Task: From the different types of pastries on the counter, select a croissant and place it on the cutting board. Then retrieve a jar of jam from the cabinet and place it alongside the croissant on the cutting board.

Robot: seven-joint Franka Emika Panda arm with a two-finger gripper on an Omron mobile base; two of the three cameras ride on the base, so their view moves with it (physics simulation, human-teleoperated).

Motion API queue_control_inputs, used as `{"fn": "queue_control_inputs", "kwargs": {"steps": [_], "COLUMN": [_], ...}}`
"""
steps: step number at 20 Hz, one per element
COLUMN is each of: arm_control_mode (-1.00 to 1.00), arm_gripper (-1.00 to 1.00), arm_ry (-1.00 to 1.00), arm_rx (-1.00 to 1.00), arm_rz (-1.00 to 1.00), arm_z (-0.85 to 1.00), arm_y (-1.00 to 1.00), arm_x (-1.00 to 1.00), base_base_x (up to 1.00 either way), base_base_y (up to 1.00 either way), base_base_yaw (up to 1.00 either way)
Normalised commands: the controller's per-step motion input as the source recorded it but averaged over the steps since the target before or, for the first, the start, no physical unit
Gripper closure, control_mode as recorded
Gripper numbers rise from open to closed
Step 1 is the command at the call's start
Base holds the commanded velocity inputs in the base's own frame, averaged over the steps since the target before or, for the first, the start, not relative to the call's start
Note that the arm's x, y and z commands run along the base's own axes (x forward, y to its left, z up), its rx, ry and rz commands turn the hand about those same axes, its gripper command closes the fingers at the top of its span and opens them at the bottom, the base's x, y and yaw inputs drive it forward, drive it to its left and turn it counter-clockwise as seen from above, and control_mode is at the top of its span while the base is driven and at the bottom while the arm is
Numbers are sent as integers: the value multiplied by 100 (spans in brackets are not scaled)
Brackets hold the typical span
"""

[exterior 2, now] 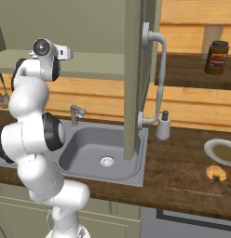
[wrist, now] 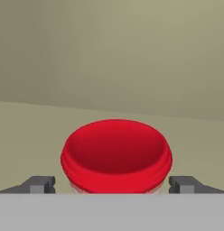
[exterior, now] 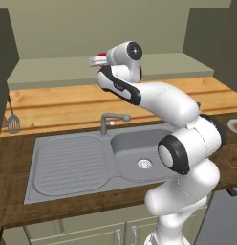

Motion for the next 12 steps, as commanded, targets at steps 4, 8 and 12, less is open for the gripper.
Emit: {"fn": "queue_control_inputs", "kwargs": {"steps": [4, 8, 12], "arm_control_mode": [-100, -100, -100], "arm_gripper": [-100, -100, -100], "arm_ry": [0, 0, 0], "arm_rx": [0, 0, 0], "arm_rz": [-3, -3, -2], "arm_z": [0, 0, 0], "arm_y": [0, 0, 0], "arm_x": [20, 17, 7], "base_base_x": [0, 0, 0], "base_base_y": [0, 0, 0], "base_base_yaw": [0, 0, 0]}}
